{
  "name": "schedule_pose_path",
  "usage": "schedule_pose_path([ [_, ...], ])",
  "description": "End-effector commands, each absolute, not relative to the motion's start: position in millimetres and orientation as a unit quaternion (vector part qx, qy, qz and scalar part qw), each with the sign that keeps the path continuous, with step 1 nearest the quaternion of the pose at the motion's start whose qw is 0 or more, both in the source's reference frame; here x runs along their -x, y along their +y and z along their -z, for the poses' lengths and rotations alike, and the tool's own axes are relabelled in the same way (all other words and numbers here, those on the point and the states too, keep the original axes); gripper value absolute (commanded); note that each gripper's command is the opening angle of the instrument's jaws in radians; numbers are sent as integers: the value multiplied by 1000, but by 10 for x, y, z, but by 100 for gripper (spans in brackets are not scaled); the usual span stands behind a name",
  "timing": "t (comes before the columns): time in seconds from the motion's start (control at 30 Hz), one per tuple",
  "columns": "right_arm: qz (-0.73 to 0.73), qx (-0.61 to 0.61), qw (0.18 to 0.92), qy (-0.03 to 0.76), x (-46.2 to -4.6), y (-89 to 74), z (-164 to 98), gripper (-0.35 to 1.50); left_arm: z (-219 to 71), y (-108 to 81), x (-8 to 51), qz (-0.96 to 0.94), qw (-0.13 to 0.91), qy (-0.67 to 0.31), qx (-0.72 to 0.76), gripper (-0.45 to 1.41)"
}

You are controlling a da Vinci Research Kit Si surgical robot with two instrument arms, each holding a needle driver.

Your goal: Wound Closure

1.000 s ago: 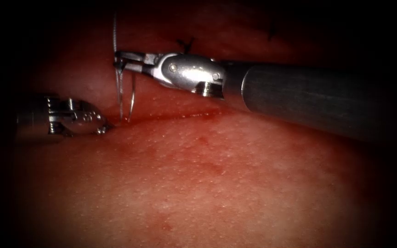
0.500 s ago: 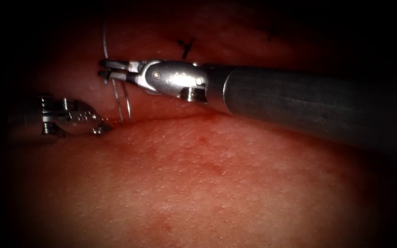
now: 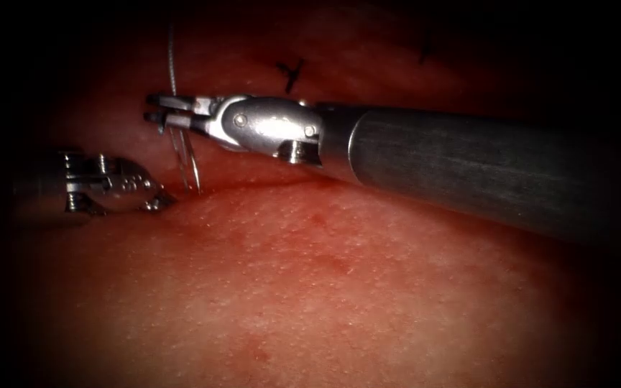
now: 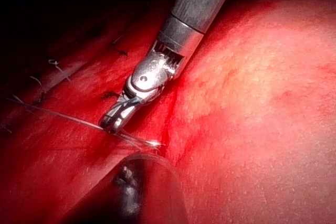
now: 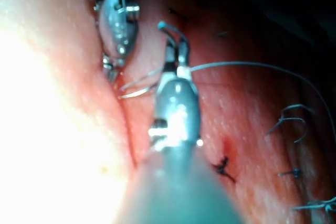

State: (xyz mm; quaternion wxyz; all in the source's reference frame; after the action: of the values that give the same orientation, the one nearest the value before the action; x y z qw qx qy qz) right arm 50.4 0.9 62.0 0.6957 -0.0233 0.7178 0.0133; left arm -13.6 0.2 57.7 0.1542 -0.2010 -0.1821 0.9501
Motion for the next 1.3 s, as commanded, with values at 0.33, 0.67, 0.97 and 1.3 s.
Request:
schedule_pose_path([
  [0.33, -10, 22, 700, 714, -527, 6, -637, -35, -580, 5, 138, -950, 152, -181, 204, -45],
  [0.67, -5, 69, 710, 701, -517, 22, -589, -35, -583, 0, 138, -950, 152, -178, 205, -45],
  [0.97, -1, 104, 723, 682, -514, 26, -594, -35, -586, -7, 142, -951, 152, -175, 204, -45],
  [1.3, 13, 141, 722, 677, -510, 29, -596, -35, -587, -11, 142, -951, 151, -175, 205, -45],
])
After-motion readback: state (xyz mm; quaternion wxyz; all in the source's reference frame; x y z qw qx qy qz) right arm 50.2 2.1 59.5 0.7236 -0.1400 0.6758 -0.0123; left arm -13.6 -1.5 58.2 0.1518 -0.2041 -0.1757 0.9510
